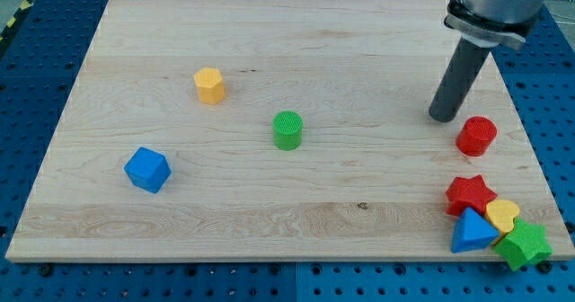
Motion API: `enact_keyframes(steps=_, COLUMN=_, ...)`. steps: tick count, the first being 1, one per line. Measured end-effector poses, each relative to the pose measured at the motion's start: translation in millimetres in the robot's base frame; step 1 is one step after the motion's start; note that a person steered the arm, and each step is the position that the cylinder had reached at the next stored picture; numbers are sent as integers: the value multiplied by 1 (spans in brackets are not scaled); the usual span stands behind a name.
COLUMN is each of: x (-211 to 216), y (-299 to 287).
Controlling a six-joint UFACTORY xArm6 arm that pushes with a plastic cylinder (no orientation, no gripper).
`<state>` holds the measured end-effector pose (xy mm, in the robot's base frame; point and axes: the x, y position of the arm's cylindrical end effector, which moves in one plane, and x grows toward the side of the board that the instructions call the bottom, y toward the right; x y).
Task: Place the red circle above the red star
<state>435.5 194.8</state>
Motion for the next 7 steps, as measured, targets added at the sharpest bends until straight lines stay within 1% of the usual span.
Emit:
enact_keyframes(steps=1, x=-19, y=8)
enact_keyframes(steps=2, x=-15, y=38)
enact_keyframes(steps=3, x=10, y=61)
enact_keyframes(steps=4, x=41, y=68)
enact_keyframes(steps=5, x=46, y=66)
enact_keyframes(steps=6, x=40, y=65)
enact_keyframes(steps=7, x=19, y=66)
